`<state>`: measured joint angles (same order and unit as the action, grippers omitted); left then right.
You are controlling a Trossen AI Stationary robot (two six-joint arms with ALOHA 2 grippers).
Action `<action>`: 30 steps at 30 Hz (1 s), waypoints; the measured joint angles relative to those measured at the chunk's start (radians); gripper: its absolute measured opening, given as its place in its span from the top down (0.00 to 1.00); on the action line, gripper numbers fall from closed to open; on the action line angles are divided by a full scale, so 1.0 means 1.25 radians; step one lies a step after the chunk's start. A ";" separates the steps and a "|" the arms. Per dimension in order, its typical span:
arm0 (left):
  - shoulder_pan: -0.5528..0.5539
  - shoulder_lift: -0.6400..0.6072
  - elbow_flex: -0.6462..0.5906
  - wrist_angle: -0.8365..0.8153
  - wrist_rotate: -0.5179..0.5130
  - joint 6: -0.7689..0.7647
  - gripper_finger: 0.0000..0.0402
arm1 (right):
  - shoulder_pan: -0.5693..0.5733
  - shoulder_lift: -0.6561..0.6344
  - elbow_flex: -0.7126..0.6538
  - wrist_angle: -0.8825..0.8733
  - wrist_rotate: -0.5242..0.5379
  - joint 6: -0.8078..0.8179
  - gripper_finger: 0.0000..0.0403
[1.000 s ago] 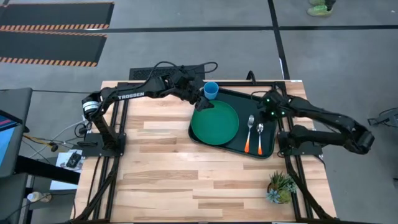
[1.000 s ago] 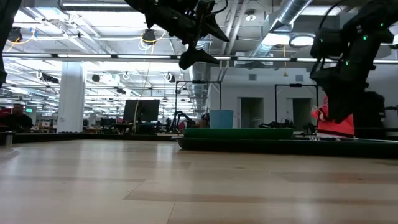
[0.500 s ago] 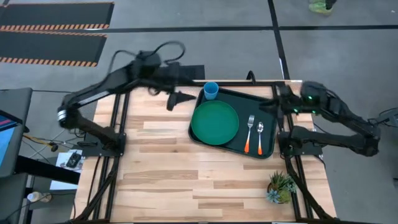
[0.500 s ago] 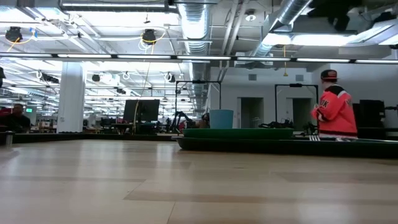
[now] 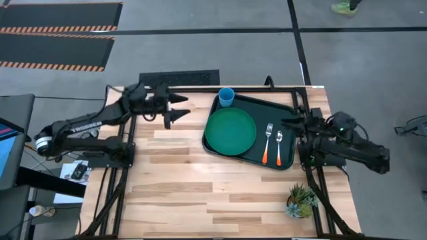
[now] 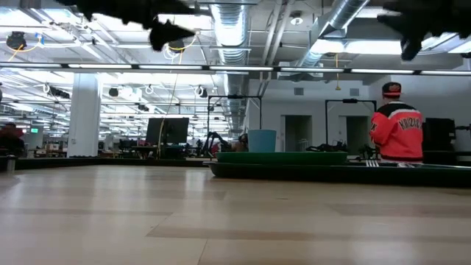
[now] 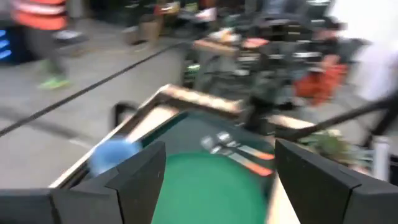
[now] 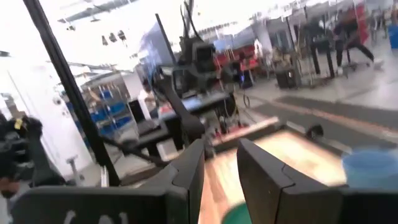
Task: Pick and place plate/cup/fork/spoon on tray
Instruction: Return to Home Position
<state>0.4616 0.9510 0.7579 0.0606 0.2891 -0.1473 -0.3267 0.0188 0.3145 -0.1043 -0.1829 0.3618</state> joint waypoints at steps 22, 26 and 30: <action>-0.064 -0.274 -0.596 0.654 -0.040 -0.239 0.29 | 0.043 -0.013 -0.245 0.273 0.003 0.060 0.70; -0.090 -0.335 -0.594 0.572 -0.040 -0.256 0.29 | 0.040 -0.013 -0.245 0.277 0.006 0.060 0.70; -0.092 -0.442 -0.593 0.625 0.053 -0.293 0.29 | 0.040 -0.013 -0.245 0.276 0.006 0.066 0.70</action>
<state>0.3471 0.3989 0.0170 0.8423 0.3553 -0.5141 -0.2764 0.0025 0.0082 0.2402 -0.1753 0.4438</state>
